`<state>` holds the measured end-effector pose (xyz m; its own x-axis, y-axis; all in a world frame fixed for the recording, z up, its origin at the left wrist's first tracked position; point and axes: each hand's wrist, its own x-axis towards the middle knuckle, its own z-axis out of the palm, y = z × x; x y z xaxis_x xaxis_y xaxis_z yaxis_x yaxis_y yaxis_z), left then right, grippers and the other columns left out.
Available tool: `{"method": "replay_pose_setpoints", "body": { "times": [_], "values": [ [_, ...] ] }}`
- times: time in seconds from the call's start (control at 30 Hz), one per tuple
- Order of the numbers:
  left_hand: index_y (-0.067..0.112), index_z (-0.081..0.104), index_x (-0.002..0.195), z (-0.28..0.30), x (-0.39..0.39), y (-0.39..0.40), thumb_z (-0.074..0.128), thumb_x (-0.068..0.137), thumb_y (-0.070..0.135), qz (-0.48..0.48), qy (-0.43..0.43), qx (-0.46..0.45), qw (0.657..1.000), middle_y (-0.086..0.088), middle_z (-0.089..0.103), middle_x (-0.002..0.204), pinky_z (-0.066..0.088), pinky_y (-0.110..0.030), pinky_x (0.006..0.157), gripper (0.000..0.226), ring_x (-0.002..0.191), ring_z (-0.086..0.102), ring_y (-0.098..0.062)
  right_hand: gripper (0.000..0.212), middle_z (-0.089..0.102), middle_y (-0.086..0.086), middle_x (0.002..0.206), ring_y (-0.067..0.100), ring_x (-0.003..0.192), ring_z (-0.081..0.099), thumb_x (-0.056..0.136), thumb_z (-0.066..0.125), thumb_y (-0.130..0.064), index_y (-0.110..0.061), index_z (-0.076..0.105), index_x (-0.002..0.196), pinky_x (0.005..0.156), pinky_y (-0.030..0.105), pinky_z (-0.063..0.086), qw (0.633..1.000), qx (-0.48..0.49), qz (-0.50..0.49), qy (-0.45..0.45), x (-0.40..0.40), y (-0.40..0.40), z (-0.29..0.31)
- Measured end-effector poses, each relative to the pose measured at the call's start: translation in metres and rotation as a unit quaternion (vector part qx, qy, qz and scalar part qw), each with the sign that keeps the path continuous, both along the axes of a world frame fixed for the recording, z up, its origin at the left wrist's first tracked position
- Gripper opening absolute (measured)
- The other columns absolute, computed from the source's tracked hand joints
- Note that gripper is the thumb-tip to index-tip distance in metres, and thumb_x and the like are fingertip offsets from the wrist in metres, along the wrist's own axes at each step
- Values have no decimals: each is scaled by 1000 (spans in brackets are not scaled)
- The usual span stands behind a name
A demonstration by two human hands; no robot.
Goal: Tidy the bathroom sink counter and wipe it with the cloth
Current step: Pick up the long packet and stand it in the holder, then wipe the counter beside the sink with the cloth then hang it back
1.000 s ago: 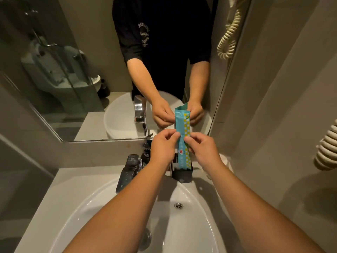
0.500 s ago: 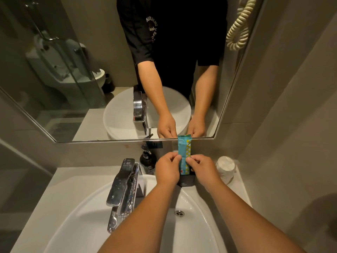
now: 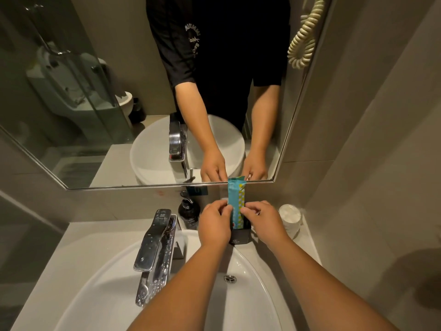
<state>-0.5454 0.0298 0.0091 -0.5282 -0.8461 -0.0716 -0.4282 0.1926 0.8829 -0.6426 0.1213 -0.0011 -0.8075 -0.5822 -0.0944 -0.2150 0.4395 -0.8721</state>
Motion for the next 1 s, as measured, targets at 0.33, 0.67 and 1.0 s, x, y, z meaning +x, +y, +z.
{"method": "replay_pose_setpoints", "body": {
  "times": [0.33,0.67,1.0],
  "values": [
    [16,28,144,21,72,40,45,91,43,-163,-229,-283,917,-4,37,147,34,-41,107,61,133,35,-24,51,52,2,142,21,133,42,93,53,-42,-17,48,138,111,35,31,948,167,83,258,46,57,44],
    [19,49,125,23,207,73,40,89,47,-270,-285,-367,843,-2,58,123,44,-38,94,47,110,54,-23,53,46,1,147,20,134,39,95,45,-46,-20,41,140,115,33,23,899,255,190,302,176,111,50],
    [22,56,119,35,345,100,44,85,48,-265,-213,-388,856,2,64,117,47,-37,94,44,102,59,-21,59,34,1,155,21,142,31,95,42,-50,-22,33,146,117,37,24,914,271,152,261,319,156,57]
  ]
}}
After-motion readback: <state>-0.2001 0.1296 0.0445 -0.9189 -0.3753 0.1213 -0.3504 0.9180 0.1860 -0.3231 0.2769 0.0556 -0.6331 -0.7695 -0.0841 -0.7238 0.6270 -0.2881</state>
